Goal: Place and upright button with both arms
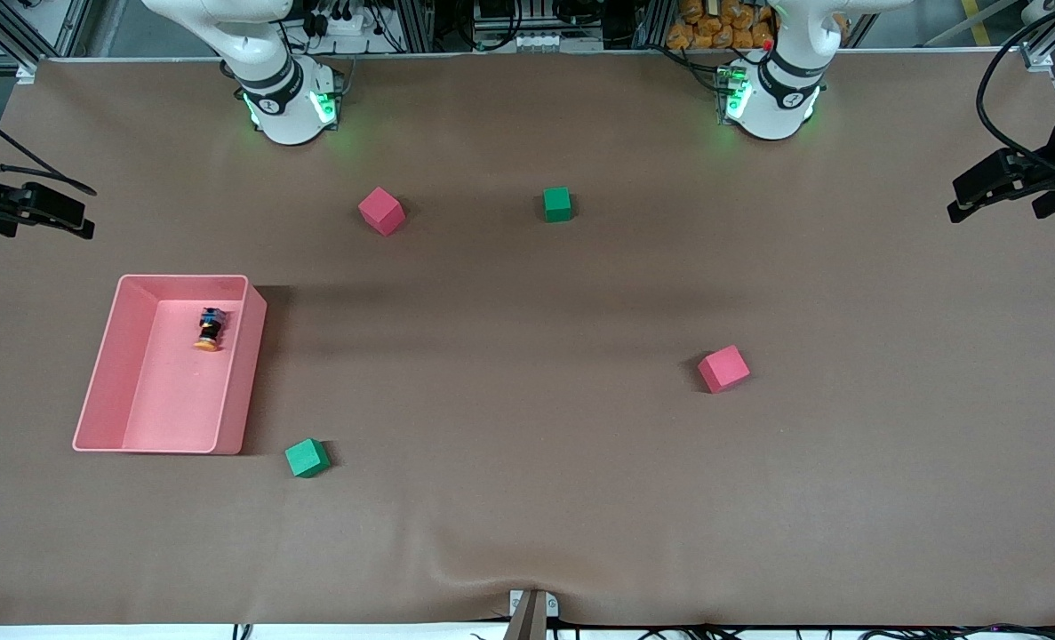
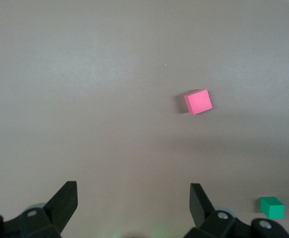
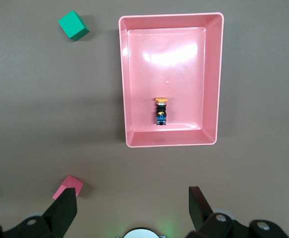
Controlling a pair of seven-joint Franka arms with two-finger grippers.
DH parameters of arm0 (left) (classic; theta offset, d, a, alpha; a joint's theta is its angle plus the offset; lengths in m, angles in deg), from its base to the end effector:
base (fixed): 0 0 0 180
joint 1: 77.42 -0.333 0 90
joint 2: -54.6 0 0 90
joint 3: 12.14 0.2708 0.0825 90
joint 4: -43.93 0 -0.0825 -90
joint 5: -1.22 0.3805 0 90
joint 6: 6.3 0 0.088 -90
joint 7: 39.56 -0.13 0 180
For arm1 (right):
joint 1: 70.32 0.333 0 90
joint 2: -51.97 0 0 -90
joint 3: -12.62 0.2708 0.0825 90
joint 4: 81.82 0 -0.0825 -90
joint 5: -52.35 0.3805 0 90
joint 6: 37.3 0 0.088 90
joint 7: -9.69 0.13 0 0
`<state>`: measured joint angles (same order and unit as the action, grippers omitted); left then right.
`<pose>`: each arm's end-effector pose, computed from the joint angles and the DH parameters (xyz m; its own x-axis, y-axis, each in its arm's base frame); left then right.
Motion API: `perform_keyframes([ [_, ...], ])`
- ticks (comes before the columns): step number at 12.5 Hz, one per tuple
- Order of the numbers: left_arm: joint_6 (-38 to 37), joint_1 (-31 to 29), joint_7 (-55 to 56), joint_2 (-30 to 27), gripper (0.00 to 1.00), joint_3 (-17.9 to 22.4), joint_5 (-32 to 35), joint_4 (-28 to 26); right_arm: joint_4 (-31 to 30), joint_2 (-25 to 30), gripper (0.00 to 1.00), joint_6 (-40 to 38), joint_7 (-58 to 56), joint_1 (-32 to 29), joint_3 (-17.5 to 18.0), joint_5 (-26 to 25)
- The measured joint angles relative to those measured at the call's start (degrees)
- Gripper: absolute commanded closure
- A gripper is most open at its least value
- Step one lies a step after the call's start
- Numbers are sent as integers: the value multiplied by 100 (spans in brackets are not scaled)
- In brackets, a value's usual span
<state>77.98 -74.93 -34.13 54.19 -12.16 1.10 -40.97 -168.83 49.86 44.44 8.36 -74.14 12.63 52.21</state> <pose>0.5384 -0.0239 0.5927 0.9987 0.0507 -0.0038 0.0507 -0.9987 0.0017 0.5410 -0.0364 0.5487 0.9908 -0.0431 -0.1285 -0.0435 -0.9991 -0.0005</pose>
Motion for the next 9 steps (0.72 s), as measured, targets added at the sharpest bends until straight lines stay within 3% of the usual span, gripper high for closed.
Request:
perform_keyframes([
  [6, 0, 0, 0, 0, 0, 0, 0, 0, -96, 1, 0, 5, -2, 1, -43, 0],
  [9, 0, 0, 0, 0, 0, 0, 0, -3, -481, 1, 0, 252, -4, 2, -98, 0],
])
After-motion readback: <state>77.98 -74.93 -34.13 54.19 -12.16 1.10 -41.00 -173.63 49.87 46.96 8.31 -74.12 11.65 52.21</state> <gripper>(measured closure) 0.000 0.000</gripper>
